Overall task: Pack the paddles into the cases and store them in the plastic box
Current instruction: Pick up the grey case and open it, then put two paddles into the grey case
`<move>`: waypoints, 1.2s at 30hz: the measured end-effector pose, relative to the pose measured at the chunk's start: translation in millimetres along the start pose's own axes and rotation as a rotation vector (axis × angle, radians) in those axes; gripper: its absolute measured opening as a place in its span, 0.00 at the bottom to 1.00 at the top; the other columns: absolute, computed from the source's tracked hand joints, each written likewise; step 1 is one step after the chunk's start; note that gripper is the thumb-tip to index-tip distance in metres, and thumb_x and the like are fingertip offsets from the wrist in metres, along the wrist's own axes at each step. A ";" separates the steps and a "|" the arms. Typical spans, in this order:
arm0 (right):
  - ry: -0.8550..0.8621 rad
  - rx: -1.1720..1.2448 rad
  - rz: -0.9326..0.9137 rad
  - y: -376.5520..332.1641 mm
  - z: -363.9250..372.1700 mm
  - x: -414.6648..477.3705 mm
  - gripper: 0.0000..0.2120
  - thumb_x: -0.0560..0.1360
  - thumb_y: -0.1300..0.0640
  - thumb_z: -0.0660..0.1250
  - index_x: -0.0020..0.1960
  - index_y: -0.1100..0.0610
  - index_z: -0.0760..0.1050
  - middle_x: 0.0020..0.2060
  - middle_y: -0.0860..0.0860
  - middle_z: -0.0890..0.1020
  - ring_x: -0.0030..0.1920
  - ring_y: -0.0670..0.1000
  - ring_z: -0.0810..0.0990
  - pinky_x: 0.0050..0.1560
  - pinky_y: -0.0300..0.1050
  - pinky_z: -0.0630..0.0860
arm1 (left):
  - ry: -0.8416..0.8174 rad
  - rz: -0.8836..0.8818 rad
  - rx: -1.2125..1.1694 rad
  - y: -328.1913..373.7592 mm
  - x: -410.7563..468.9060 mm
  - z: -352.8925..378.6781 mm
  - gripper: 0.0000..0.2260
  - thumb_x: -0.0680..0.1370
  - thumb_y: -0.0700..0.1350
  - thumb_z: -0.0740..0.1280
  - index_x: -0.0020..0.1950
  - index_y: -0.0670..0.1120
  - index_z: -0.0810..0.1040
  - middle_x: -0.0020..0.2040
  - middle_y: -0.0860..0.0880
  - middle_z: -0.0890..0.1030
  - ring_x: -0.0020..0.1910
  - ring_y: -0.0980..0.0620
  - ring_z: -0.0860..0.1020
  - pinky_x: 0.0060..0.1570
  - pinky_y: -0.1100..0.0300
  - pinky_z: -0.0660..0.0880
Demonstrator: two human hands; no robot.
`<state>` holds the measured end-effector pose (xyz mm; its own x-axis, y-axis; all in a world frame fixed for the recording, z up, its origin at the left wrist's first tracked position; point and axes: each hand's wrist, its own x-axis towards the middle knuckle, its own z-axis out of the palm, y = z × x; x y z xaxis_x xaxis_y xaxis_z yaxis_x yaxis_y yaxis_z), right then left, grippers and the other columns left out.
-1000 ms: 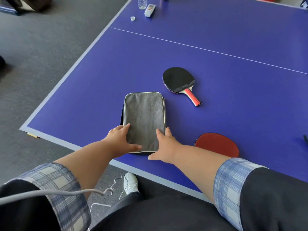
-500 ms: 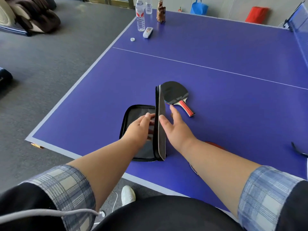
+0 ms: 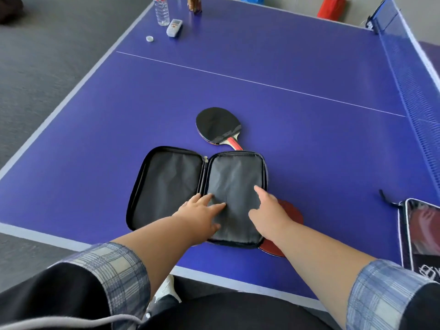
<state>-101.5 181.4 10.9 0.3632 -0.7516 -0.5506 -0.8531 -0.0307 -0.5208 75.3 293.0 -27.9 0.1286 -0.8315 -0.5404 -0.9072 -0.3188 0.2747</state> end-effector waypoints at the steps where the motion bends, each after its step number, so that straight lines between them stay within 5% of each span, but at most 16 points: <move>1: -0.026 -0.061 0.024 5.4 5.4 2.1 0.35 0.77 0.59 0.63 0.81 0.47 0.56 0.79 0.57 0.55 0.70 0.61 0.71 0.67 0.53 0.72 | -0.029 -0.015 0.016 -2.4 1.9 4.2 0.30 0.78 0.63 0.60 0.77 0.66 0.51 0.81 0.53 0.48 0.79 0.45 0.46 0.74 0.44 0.54; 5: 0.013 -0.414 -0.068 11.4 25.3 5.0 0.34 0.77 0.46 0.65 0.80 0.44 0.57 0.82 0.55 0.45 0.79 0.61 0.51 0.74 0.57 0.61 | -0.056 -0.009 0.111 -8.4 6.1 13.5 0.31 0.78 0.61 0.61 0.78 0.66 0.51 0.81 0.51 0.46 0.79 0.44 0.43 0.73 0.44 0.54; 10: -0.075 -0.630 -0.079 -0.5 43.1 8.1 0.31 0.78 0.39 0.61 0.79 0.43 0.57 0.82 0.53 0.47 0.81 0.59 0.44 0.77 0.64 0.49 | -0.069 0.043 0.124 -14.1 7.3 12.1 0.29 0.77 0.62 0.60 0.77 0.66 0.53 0.81 0.51 0.48 0.78 0.43 0.45 0.72 0.44 0.56; 19: 0.109 -0.558 -0.009 -63.9 23.0 32.8 0.28 0.78 0.37 0.60 0.75 0.45 0.66 0.77 0.51 0.63 0.77 0.56 0.59 0.74 0.59 0.57 | 0.024 0.088 -0.150 -52.1 18.6 -47.5 0.28 0.78 0.59 0.62 0.77 0.59 0.59 0.78 0.52 0.60 0.75 0.45 0.60 0.69 0.46 0.67; 24: 0.233 -0.434 -0.010 -101.0 9.3 56.8 0.27 0.78 0.39 0.63 0.73 0.48 0.69 0.73 0.50 0.69 0.74 0.56 0.65 0.70 0.56 0.62 | 0.145 -0.028 -0.447 -73.5 49.9 -99.1 0.26 0.78 0.56 0.62 0.76 0.54 0.62 0.71 0.51 0.71 0.51 0.51 0.81 0.42 0.58 0.75; 28: 0.266 -0.425 -0.050 -113.2 -7.0 84.0 0.19 0.78 0.44 0.63 0.67 0.50 0.74 0.62 0.50 0.78 0.63 0.57 0.75 0.62 0.53 0.70 | 0.234 -0.176 -0.686 -80.5 86.3 -126.2 0.26 0.79 0.52 0.62 0.77 0.52 0.61 0.72 0.50 0.71 0.63 0.49 0.75 0.58 0.52 0.75; 33: 0.235 -0.381 -0.007 -118.9 -29.6 132.5 0.06 0.79 0.51 0.62 0.47 0.53 0.74 0.44 0.51 0.79 0.46 0.59 0.76 0.44 0.50 0.71 | 0.267 -0.292 -0.790 -77.2 132.9 -140.8 0.27 0.79 0.49 0.61 0.78 0.51 0.60 0.73 0.52 0.70 0.59 0.48 0.77 0.52 0.55 0.75; 36: 0.160 -0.420 0.007 -122.8 -33.4 163.3 0.07 0.78 0.51 0.64 0.49 0.55 0.74 0.46 0.53 0.79 0.47 0.60 0.77 0.44 0.49 0.73 | 0.270 -0.401 -0.909 -74.6 160.6 -142.3 0.28 0.79 0.48 0.62 0.78 0.49 0.59 0.71 0.51 0.72 0.59 0.46 0.77 0.54 0.53 0.75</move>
<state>50.1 40.5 6.7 0.3221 -0.8443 -0.4282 -0.9456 -0.2648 -0.1891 220.7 118.6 -22.0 0.5428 -0.6267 -0.5591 -0.1457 -0.7259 0.6722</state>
